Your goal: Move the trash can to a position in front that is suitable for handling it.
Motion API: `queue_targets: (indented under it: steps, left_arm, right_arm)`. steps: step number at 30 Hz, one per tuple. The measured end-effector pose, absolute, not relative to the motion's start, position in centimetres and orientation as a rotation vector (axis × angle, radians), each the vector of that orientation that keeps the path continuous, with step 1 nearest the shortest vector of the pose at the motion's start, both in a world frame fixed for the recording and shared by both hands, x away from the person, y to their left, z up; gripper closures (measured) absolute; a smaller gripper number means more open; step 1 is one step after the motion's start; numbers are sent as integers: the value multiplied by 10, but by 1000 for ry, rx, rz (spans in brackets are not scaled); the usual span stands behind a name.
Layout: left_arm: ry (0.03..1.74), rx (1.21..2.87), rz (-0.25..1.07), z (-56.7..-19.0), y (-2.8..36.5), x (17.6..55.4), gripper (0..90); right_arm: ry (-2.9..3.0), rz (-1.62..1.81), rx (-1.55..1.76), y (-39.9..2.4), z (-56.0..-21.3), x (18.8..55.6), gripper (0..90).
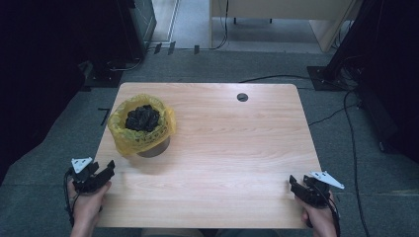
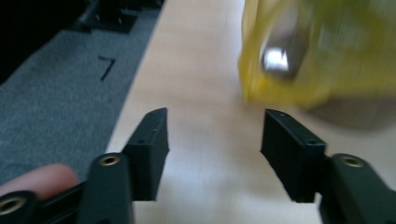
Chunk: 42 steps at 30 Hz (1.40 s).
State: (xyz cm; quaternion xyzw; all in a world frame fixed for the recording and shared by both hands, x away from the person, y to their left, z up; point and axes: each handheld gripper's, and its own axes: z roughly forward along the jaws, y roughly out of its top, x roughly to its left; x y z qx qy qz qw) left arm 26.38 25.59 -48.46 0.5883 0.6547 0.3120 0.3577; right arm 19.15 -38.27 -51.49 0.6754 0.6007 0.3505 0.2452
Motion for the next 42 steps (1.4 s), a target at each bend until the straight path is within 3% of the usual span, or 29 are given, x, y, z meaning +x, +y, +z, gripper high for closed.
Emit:
queue_targets:
  steps: [3,5,6,7,8,9,12,18,29,42]
  left_arm:
    - [1681,1462,814,-474,256,283,496]
    - [1682,1419,791,-469,259,297,555]
    - [1680,1404,776,-467,259,304,555]
    - [1663,1415,756,-465,259,311,620]
    - [1642,1425,741,-464,258,318,620]
    - [1600,1457,721,-463,255,329,684]
    - [1568,1464,699,-461,251,337,758]
    - [1564,1463,729,-464,233,349,850]
    - [1526,1487,700,-462,214,361,877]
    - [1464,1548,671,-464,183,368,877]
  right_arm:
    - [1648,1000,1768,-373,-508,192,696]
    - [1651,998,1655,-362,-504,195,825]
    - [1651,998,1655,-362,-504,195,825]
    - [1670,994,1608,-359,-502,199,838]
    - [1670,994,1608,-359,-502,199,838]
    - [1685,981,1609,-356,-503,203,838]
    - [1715,995,1617,-350,-504,210,836]
    - [1803,1100,1549,-319,-490,227,834]
    - [1883,1180,1469,-229,-472,285,865]
    - [1895,1215,1474,-181,-462,340,864]
